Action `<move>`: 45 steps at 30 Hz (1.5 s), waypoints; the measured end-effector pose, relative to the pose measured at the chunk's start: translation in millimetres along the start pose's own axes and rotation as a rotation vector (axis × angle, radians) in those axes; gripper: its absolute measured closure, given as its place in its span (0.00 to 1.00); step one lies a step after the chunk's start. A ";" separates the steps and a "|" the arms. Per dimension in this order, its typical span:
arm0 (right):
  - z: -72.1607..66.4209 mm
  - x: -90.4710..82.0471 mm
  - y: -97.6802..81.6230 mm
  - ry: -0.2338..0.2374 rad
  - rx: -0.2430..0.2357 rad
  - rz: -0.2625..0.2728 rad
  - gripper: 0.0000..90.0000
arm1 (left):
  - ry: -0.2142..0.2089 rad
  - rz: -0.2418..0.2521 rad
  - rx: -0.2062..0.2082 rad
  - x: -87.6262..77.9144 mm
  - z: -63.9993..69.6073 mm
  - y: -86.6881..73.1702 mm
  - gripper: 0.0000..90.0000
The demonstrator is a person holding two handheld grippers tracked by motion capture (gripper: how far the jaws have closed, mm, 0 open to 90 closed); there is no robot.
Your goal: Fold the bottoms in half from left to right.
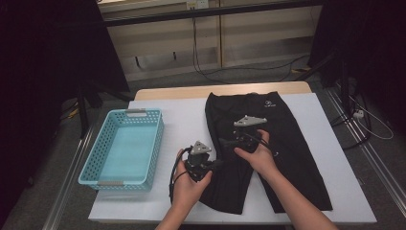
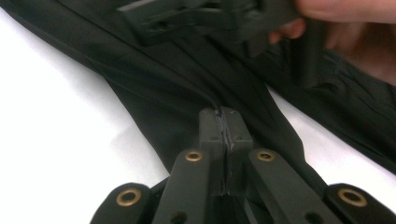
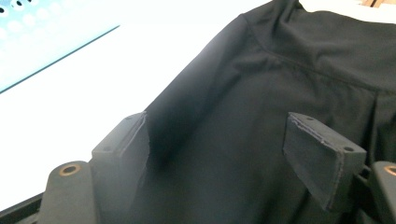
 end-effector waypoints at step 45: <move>-10.1 30.9 15.5 0.106 0.039 -0.099 0.58 | -0.080 0.028 0.054 11.6 13.6 6.7 0.99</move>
Point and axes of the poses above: each handheld gripper's, and its own axes: x roughly forward along the jaws, y roughly out of its top, z roughly to its right, the point moved 5 cm from there along x, roughly forward along the jaws, and after that the axes turned 8 degrees about -x, right-handed, at the moved point
